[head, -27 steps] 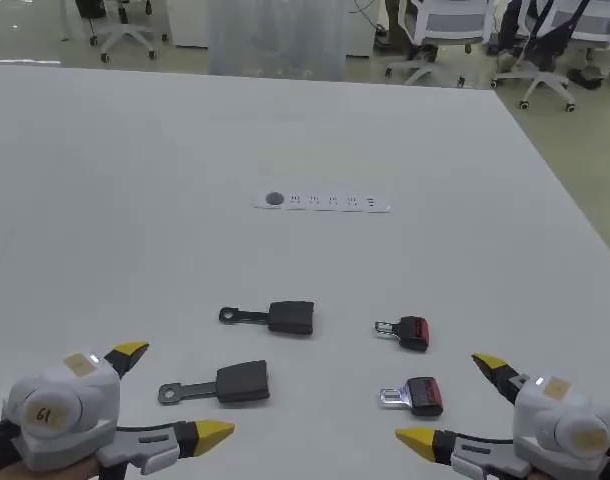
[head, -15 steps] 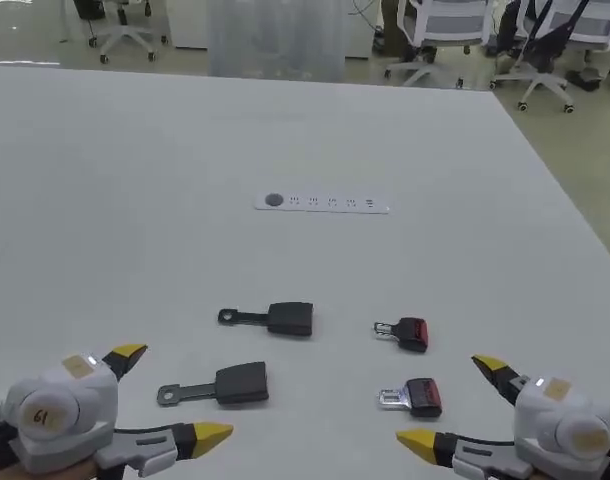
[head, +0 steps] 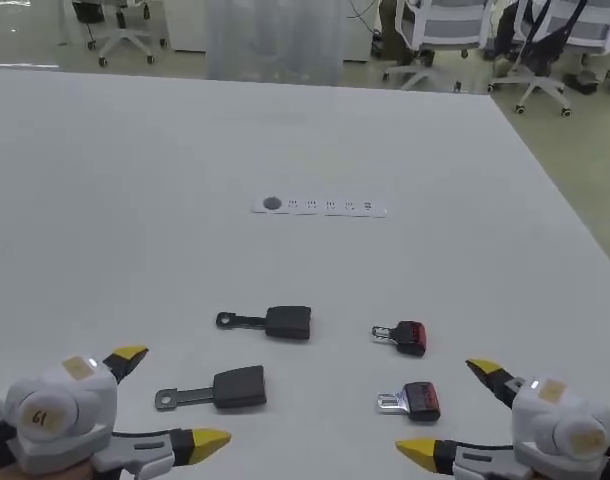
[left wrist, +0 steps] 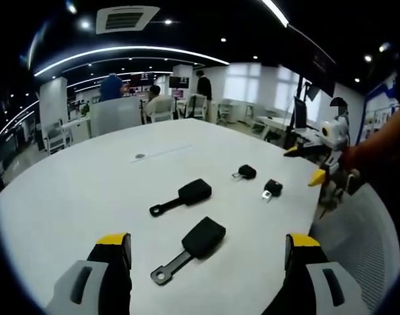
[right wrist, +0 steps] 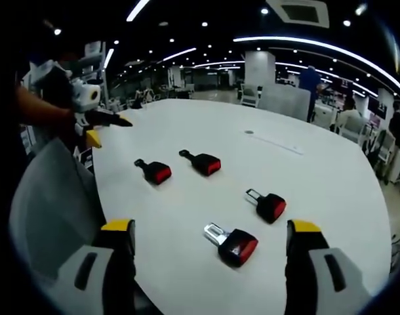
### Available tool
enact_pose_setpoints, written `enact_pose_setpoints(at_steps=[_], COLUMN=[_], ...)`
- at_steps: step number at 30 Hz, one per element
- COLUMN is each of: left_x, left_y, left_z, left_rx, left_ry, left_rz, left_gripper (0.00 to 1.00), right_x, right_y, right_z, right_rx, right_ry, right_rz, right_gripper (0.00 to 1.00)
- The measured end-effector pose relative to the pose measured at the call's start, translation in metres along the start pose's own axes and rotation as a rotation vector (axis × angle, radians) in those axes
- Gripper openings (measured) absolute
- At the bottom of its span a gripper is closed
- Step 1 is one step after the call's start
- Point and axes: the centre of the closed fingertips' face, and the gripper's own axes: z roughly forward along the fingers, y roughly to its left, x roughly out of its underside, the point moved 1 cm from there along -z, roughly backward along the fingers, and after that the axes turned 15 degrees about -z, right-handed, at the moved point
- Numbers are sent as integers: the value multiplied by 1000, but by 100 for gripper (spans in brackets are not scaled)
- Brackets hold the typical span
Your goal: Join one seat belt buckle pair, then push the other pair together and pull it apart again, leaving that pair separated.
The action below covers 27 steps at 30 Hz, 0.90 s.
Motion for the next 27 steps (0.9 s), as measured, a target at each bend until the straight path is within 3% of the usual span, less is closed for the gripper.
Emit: enact_pose_setpoints(at_steps=[4,8,11,22,27], left_x=[2,7,4,6,5], left_y=[-6,-3,-6,-1,-1], left_z=[3,9,11,29,37], left_rx=[43,61,82,111,115], left_ry=[22,58,57,127,138], left_rz=[3,30,44,118,106], left_gripper=[100,100,100,100,100], right_x=[3,4,7,14,18], right_y=[4,5,3,-8,-12], right_z=[2,3,4,9,15], right_rx=[-37,-53,-71,-146,-184], right_ry=[15,20,30,67,79], right_rz=[-21,-25,-24,-56,-75], right_gripper=[97,96,95,93,92])
